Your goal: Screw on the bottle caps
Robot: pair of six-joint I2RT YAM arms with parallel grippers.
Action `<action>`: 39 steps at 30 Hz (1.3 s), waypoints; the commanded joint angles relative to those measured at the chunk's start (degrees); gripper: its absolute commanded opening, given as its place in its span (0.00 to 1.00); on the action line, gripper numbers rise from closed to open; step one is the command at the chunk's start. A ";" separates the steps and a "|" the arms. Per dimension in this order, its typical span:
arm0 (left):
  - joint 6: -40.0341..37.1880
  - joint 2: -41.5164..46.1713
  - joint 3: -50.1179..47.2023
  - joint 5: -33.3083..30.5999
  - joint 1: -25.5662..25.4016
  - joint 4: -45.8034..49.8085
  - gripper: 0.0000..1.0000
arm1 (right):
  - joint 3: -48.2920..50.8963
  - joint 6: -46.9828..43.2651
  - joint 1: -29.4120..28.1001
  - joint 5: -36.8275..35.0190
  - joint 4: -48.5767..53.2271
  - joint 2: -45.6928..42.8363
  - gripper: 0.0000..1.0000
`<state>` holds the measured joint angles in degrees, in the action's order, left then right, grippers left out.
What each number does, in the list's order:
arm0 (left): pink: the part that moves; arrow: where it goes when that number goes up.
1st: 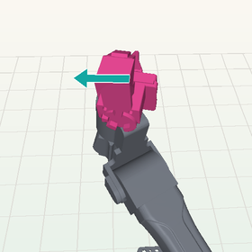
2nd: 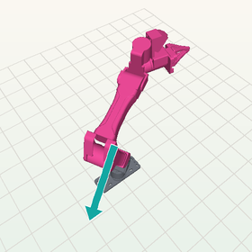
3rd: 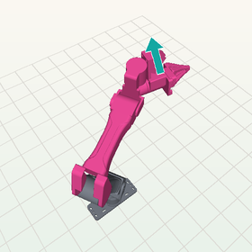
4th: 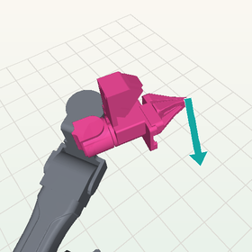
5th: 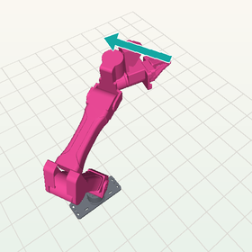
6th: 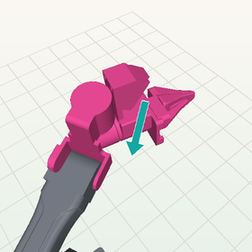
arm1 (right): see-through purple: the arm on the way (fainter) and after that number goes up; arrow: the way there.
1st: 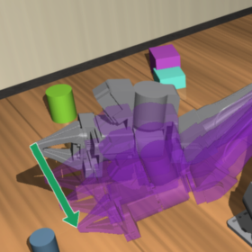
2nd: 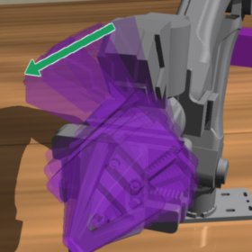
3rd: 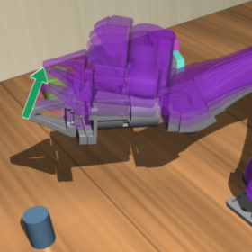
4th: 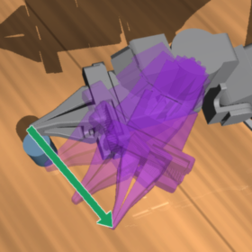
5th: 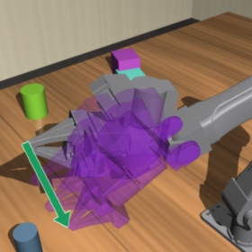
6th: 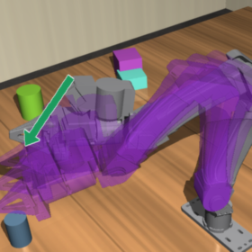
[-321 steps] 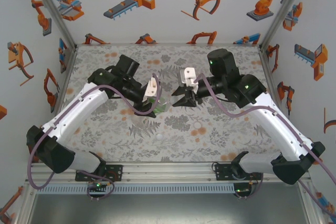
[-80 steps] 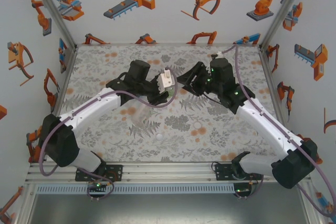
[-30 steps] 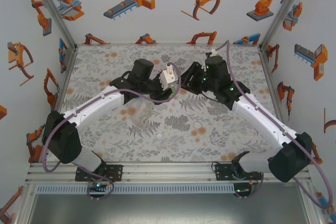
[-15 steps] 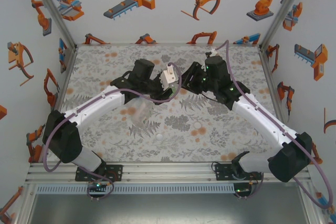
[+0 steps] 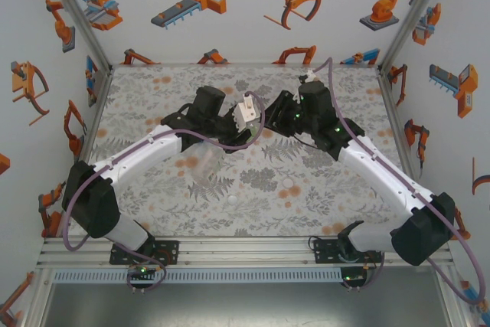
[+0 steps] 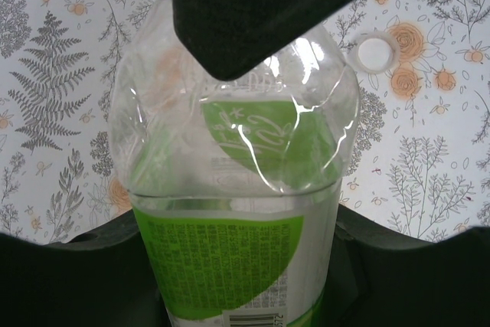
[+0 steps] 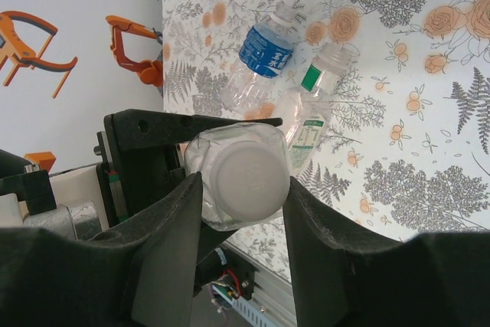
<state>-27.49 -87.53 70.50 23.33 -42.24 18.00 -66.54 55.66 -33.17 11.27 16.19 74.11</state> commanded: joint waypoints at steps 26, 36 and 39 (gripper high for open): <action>7.53 4.36 -0.77 1.50 2.10 -7.69 0.85 | -5.36 -17.98 4.19 -8.25 10.75 7.88 0.19; 10.28 2.93 0.34 1.41 3.76 -6.76 0.84 | -10.87 -23.85 12.57 -5.64 20.78 17.03 0.43; 10.00 3.62 0.19 1.29 4.27 -5.46 0.84 | -15.57 -27.26 14.47 -7.11 26.71 21.62 0.50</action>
<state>-18.59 -85.06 69.84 23.64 -38.52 11.25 -77.58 33.23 -20.14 4.38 36.03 92.79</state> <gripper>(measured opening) 0.840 0.473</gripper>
